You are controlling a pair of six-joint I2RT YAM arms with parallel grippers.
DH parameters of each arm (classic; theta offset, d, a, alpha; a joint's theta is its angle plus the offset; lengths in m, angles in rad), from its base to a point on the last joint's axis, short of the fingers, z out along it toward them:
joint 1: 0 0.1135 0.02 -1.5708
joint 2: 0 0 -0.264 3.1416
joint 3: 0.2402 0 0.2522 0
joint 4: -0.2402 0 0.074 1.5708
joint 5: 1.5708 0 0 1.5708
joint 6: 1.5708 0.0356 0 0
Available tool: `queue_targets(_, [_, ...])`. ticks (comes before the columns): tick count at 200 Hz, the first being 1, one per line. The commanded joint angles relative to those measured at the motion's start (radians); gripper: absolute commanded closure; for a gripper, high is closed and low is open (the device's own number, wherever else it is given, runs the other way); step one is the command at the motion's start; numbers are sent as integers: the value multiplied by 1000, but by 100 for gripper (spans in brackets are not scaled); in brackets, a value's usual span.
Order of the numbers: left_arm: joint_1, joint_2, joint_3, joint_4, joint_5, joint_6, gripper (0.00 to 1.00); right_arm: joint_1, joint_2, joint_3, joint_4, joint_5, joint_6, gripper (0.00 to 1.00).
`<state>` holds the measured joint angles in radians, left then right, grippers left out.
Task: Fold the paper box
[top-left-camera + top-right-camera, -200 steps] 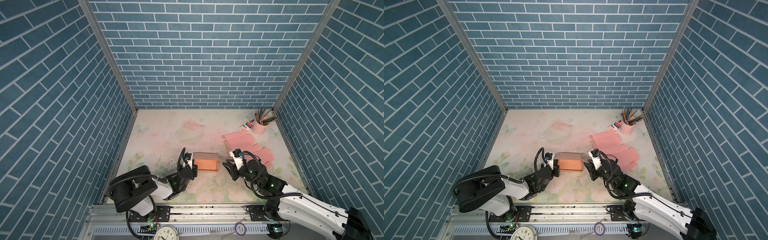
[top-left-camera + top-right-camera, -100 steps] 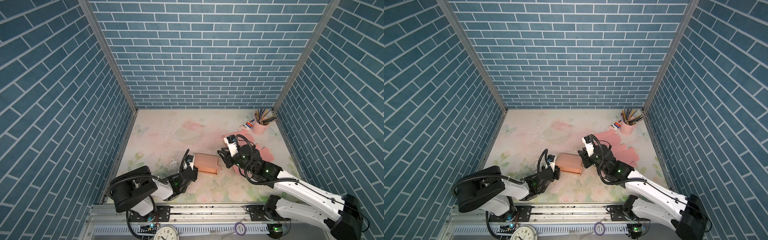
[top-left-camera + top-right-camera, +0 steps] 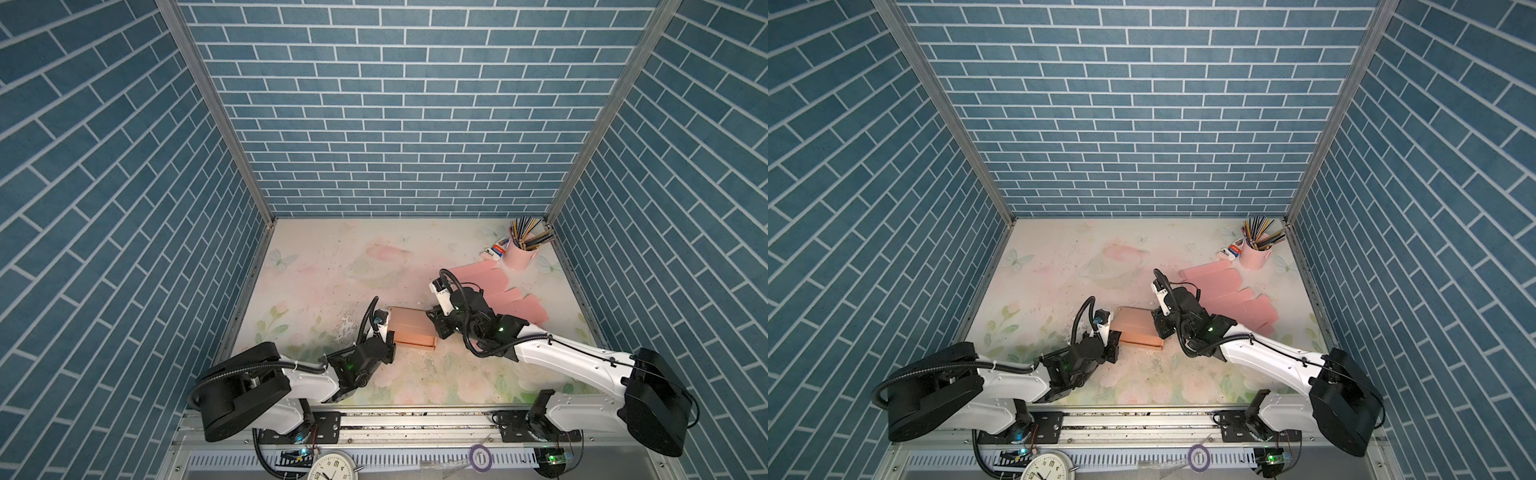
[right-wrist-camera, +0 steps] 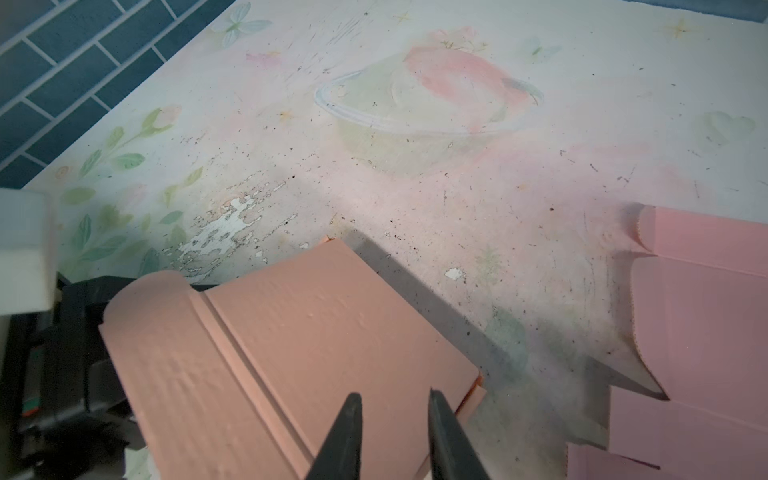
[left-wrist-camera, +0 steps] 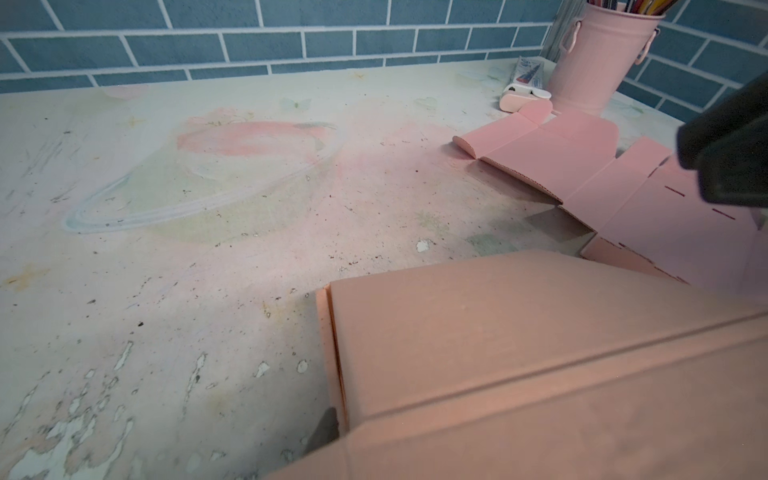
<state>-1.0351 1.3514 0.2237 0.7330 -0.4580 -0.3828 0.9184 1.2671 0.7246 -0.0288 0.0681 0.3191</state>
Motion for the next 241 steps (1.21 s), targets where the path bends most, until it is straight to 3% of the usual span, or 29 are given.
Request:
queue_targets(1, [-6, -70, 6, -131, 47, -48, 60, 5, 26, -5, 14, 10, 41, 71])
queue_targets(11, [-7, -112, 10, -196, 70, -65, 55, 4, 34, -4, 14, 8, 41, 71])
queue_targets(60, [-9, -325, 67, -583, 224, -179, 12, 5, 52, -14, 14, -4, 38, 71])
queue_targets(120, [35, -453, 222, -824, 307, -143, 12, 5, 58, -40, 24, -7, 46, 72])
queue_targets(184, [238, -451, 352, -865, 506, -123, 12, 5, 72, -45, 21, -11, 44, 72])
queue_targets(209, [307, -416, 387, -824, 565, -100, 12, 5, 76, -40, 3, -8, 41, 73])
queue_targets(241, [388, -247, 475, -801, 672, -46, 12, 7, 69, -42, -9, -6, 44, 73])
